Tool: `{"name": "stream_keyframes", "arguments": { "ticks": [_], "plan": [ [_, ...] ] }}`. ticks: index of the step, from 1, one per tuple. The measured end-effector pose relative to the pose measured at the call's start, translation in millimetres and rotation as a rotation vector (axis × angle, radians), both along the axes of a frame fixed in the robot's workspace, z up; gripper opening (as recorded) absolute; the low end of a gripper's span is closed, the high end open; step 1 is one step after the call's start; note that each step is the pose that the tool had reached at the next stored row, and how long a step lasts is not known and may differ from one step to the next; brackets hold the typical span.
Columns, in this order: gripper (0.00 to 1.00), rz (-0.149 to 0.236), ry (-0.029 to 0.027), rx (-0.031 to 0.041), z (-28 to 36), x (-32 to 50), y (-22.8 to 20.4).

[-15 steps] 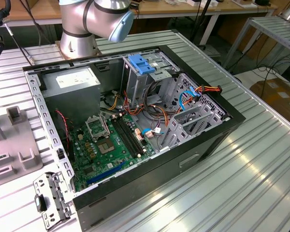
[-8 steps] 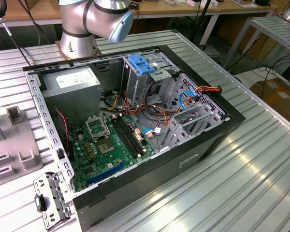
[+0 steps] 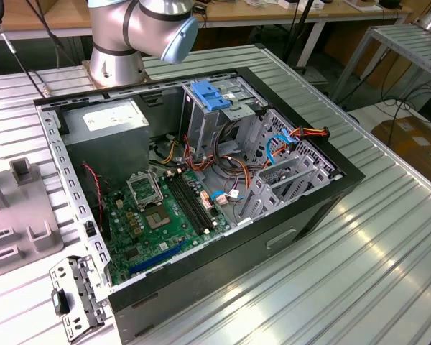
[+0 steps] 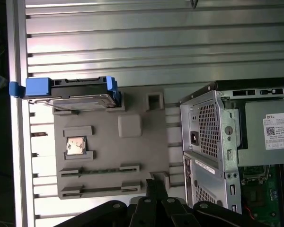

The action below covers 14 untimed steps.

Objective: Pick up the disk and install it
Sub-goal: 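Reach for the disk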

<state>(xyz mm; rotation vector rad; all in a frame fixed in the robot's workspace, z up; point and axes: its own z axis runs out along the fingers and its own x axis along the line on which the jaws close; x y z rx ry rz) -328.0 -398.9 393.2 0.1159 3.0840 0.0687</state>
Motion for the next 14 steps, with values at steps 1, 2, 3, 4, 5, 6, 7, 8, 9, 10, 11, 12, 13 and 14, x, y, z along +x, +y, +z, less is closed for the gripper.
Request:
{"name": "stream_keyframes", "arguments": {
  "ticks": [1, 2, 3, 4, 5, 6, 7, 8, 9, 10, 11, 12, 13, 14],
  "plan": [
    [0.11, 0.0, 0.0, 0.0, 0.0, -0.4, 0.0],
    [0.11, 0.0, 0.0, 0.0, 0.0, -0.8, 0.0],
    [0.11, 0.0, 0.0, 0.0, 0.0, -1.4, 0.0],
    [0.11, 0.0, 0.0001, 0.0, 0.0, -2.3, 0.0],
    [0.11, 0.0, 0.0, 0.0, 0.0, -2.7, 0.0],
    [0.11, 0.0, 0.0, 0.0, 0.0, -3.2, 0.0],
    [0.11, 0.0, 0.0, 0.0, 0.0, -3.7, 0.0],
    [0.11, 0.0, 0.0, 0.0, 0.0, -4.2, 0.0],
    [0.11, 0.0, 0.0001, -0.0001, 0.0, -4.8, 0.0],
    [0.11, 0.0, 0.0001, 0.0, 0.0, -5.2, 0.0],
    [0.11, 0.0, 0.0001, -0.0001, 0.0, -5.9, 0.0],
    [0.11, 0.0, 0.0, 0.0, 0.0, -6.3, 0.0],
    [0.11, 0.0, 0.0, 0.0, 0.0, -6.8, 0.0],
    [0.11, 0.0, 0.0, 0.0, 0.0, -7.5, 0.0]
  ]
}}
